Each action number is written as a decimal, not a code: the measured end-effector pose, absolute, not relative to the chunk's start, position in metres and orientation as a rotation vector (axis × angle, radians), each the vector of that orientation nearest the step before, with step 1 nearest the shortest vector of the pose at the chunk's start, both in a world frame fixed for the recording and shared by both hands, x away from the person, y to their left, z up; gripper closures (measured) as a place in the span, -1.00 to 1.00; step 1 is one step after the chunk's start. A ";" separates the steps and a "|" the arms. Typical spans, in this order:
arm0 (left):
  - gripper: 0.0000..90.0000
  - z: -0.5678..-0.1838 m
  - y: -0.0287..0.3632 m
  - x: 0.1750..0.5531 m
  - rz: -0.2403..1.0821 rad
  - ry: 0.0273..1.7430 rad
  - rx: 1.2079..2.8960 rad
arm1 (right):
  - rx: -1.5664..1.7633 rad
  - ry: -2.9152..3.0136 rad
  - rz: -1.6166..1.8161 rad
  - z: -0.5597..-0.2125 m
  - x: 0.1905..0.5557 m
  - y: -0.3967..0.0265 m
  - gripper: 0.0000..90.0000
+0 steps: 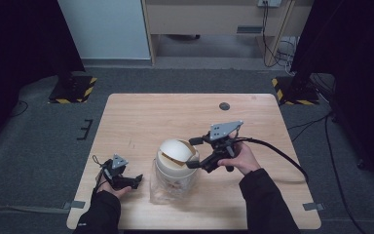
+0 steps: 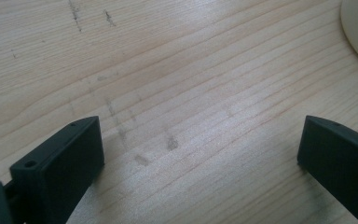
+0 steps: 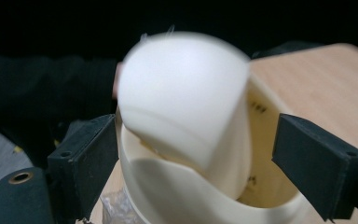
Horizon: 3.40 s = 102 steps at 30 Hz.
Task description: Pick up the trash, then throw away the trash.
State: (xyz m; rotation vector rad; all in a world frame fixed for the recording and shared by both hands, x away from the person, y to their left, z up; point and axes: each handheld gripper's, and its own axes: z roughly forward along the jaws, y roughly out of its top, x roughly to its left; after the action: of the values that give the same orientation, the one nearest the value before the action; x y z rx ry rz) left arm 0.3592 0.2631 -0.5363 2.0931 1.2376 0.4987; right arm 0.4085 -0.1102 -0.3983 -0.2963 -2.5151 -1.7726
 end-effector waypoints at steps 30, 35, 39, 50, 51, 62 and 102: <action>-1.00 -0.536 0.263 0.359 0.499 1.239 2.093 | -1.760 -2.776 -1.704 -0.458 0.431 -0.224 -0.09; -1.00 -0.536 0.263 0.359 0.499 1.239 2.093 | -1.792 -2.826 -1.507 -0.486 0.438 -0.212 0.05; -1.00 -0.536 0.263 0.359 0.499 1.239 2.093 | -1.865 -2.789 -1.339 -0.507 0.445 -0.207 0.18; -1.00 -0.536 0.263 0.359 0.499 1.239 2.093 | -1.903 -2.799 -1.172 -0.525 0.453 -0.199 0.46; -1.00 -0.536 0.263 0.359 0.499 1.239 2.093 | -1.907 -2.801 -1.166 -0.526 0.454 -0.199 0.48; -0.94 -0.534 0.264 0.360 0.495 1.251 2.089 | -1.953 -2.755 -1.135 -0.527 0.455 -0.197 0.78; -0.53 -0.426 0.261 0.326 0.632 1.054 1.452 | -1.472 -2.274 -2.380 -0.387 0.389 -0.272 0.78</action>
State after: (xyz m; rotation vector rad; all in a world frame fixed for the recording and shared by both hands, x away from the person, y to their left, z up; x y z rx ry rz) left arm 0.3264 0.2615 -0.4256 1.4524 1.0541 0.6321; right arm 0.3887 -0.2724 -0.3867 -1.4717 -2.2740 -2.3798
